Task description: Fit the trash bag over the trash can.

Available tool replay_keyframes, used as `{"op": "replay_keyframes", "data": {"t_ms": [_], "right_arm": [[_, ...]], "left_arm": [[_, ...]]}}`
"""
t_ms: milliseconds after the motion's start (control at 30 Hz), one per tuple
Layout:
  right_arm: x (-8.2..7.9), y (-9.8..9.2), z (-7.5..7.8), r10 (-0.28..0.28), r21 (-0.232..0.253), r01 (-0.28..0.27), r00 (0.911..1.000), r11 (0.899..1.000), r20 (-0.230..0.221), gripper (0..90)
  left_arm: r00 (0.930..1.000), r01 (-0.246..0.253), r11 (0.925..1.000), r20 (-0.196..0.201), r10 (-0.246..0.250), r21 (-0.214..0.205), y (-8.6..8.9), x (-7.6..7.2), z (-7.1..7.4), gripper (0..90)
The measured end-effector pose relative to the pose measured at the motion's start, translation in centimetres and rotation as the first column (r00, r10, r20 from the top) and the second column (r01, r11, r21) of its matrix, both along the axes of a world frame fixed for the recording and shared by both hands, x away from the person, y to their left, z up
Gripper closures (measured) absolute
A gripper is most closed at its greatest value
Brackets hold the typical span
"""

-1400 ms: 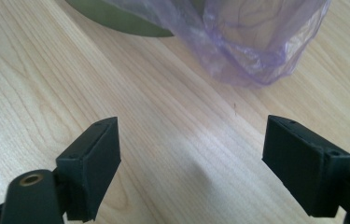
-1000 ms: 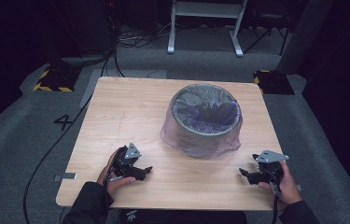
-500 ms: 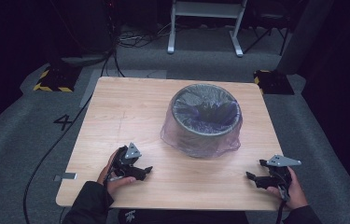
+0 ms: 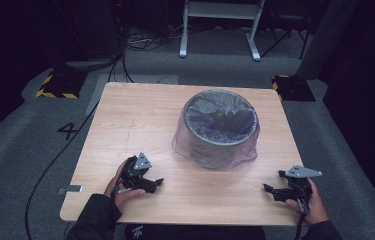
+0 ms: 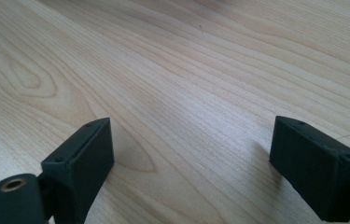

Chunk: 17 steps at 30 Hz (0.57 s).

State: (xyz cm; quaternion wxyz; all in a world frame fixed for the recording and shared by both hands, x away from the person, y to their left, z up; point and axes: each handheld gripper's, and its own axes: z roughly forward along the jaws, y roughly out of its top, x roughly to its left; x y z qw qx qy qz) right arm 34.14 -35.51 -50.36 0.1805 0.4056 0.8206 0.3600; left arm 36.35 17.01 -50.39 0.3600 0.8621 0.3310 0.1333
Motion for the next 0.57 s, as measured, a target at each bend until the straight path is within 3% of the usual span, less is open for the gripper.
{"op": "replay_keyframes", "data": {"t_ms": [567], "right_arm": [[0.00,0.00,0.00,0.000,0.000,0.000,1.0000,1.000,0.000,13.4]], "left_arm": [[1.0000,0.002,1.0000,0.003,-0.002,0.000,-0.09,0.17,-0.01,12.6]]}}
